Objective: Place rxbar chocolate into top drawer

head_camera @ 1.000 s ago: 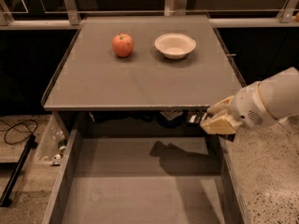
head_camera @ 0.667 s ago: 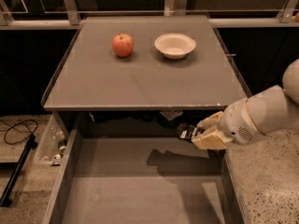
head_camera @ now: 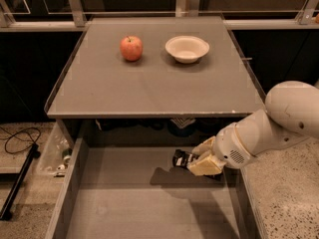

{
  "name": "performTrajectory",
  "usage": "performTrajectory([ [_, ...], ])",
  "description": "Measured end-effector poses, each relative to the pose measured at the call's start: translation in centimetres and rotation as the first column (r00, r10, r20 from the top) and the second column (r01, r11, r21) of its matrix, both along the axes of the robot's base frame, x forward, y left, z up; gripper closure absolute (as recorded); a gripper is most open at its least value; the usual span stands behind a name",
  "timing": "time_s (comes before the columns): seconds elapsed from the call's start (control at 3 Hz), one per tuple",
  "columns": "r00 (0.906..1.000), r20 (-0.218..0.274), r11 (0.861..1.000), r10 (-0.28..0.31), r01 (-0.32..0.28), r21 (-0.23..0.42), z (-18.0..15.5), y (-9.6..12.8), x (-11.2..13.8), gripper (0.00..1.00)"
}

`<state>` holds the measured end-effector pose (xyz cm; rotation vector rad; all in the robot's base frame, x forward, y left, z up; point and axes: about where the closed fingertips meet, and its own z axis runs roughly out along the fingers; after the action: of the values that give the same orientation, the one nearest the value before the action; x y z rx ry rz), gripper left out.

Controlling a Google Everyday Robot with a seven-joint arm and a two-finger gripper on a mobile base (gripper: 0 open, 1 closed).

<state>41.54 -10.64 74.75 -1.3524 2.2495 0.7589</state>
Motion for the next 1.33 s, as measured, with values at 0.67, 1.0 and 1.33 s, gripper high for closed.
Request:
performTrajectory([
  [0.67, 0.9977, -0.056, 0.999, -0.037, 0.037, -0.011, -6.0, 1.5, -0.3, 1.00],
  [1.0, 0.9964, -0.019, 0.996, -0.083, 0.082, -0.025, -9.4, 2.3, 0.1, 1.00],
  [1.33, 0.9904, 0.082, 0.992, -0.111, 0.115, -0.042, -11.4, 3.2, 1.1, 1.00],
])
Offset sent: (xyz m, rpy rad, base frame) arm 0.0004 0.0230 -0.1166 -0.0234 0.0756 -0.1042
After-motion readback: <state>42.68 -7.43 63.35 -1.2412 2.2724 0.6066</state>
